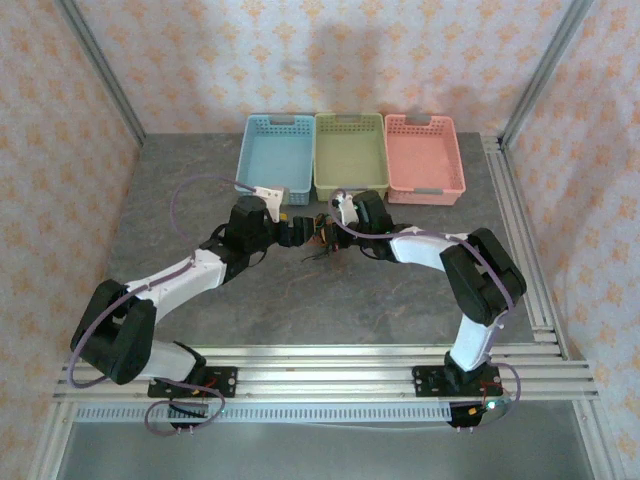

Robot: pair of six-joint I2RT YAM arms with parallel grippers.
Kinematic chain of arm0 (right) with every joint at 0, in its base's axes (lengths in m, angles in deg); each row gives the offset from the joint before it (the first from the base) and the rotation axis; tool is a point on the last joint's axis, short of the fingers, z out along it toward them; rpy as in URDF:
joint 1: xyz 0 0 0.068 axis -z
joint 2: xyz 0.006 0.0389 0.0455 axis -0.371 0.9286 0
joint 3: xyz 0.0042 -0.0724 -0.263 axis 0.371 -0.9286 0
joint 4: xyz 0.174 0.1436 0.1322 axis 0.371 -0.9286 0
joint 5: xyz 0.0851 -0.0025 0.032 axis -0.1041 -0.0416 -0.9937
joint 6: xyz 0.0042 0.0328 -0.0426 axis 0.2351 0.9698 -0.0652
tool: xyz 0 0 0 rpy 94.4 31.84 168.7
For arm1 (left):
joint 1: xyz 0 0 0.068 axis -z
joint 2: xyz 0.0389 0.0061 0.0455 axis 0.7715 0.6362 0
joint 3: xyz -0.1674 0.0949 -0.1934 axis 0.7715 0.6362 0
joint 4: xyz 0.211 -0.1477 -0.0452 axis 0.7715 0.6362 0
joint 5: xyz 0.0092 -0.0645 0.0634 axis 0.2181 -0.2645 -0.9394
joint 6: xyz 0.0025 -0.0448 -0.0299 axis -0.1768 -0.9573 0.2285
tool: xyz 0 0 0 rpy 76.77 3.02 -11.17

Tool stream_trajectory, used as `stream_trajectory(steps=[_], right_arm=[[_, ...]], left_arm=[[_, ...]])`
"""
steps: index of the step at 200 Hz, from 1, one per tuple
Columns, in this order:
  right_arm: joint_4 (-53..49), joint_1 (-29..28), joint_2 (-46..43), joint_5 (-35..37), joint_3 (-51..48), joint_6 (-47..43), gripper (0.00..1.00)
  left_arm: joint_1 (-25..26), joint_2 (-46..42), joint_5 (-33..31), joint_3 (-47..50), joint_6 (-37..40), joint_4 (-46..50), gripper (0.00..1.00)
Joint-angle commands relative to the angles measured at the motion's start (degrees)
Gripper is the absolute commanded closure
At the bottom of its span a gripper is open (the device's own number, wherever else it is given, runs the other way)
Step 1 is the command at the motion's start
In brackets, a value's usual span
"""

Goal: Untangle the cables

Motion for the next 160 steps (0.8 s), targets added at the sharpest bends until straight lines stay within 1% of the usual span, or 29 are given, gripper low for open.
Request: stream_trajectory(steps=[1, 25, 43, 59, 74, 86, 104, 112, 124, 131, 141, 150, 152, 160], right_arm=[[3.9, 0.4, -3.1, -4.1, -0.5, -2.8, 0.99], [9.5, 0.6, -5.8, -6.4, -4.1, -3.0, 0.99], [16.0, 1.0, -7.3, -8.3, -7.2, -2.6, 1.0], [20.8, 1.6, -8.1, -9.8, -9.1, -1.1, 1.0], [24.4, 2.4, -8.1, -10.8, -10.4, 0.8, 1.0], [25.4, 3.1, -8.0, -11.2, -10.5, 2.0, 1.0], [26.5, 3.5, -7.7, -11.8, -10.7, 2.7, 1.0], [26.6, 3.5, -7.6, -11.8, -10.6, 3.0, 1.0], [26.7, 3.5, -7.5, -12.3, -10.6, 3.0, 1.0], [27.0, 3.6, -7.5, -12.5, -10.6, 3.1, 1.0], [27.2, 3.5, -7.3, -12.7, -10.6, 3.2, 1.0], [27.0, 3.6, -7.1, -13.1, -10.4, 3.1, 1.0], [26.9, 3.6, -7.1, -13.1, -10.4, 3.1, 1.0], [26.7, 3.6, -6.8, -13.5, -10.1, 3.1, 1.0]], left_arm=[[-0.4, 1.0, 2.0, -2.0, 2.0, 1.8, 0.18], [-0.4, 2.5, 3.3, -3.3, 2.2, 2.5, 0.21], [-0.4, 3.3, 5.9, -3.8, 2.5, 2.0, 0.23], [-0.5, 5.2, 8.4, -5.5, 2.6, 2.7, 0.27], [-0.6, 6.9, 10.5, -7.1, 2.7, 3.4, 0.35], [-0.7, 7.2, 11.0, -7.5, 2.6, 3.4, 0.37], [-0.8, 7.1, 11.5, -7.2, 2.7, 3.0, 0.44], [-0.8, 7.2, 11.7, -7.2, 2.6, 2.8, 0.48], [-0.8, 7.9, 12.1, -7.9, 2.6, 3.3, 0.6], [-0.8, 8.8, 12.4, -8.7, 2.6, 4.0, 0.63], [-0.9, 10.4, 12.8, -10.3, 2.5, 5.6, 0.62], [-0.9, 11.8, 13.3, -11.9, 2.2, 6.8, 0.58], [-1.0, 12.0, 13.4, -12.1, 2.1, 7.0, 0.56], [-1.2, 12.7, 13.8, -12.8, 1.4, 7.0, 0.45]])
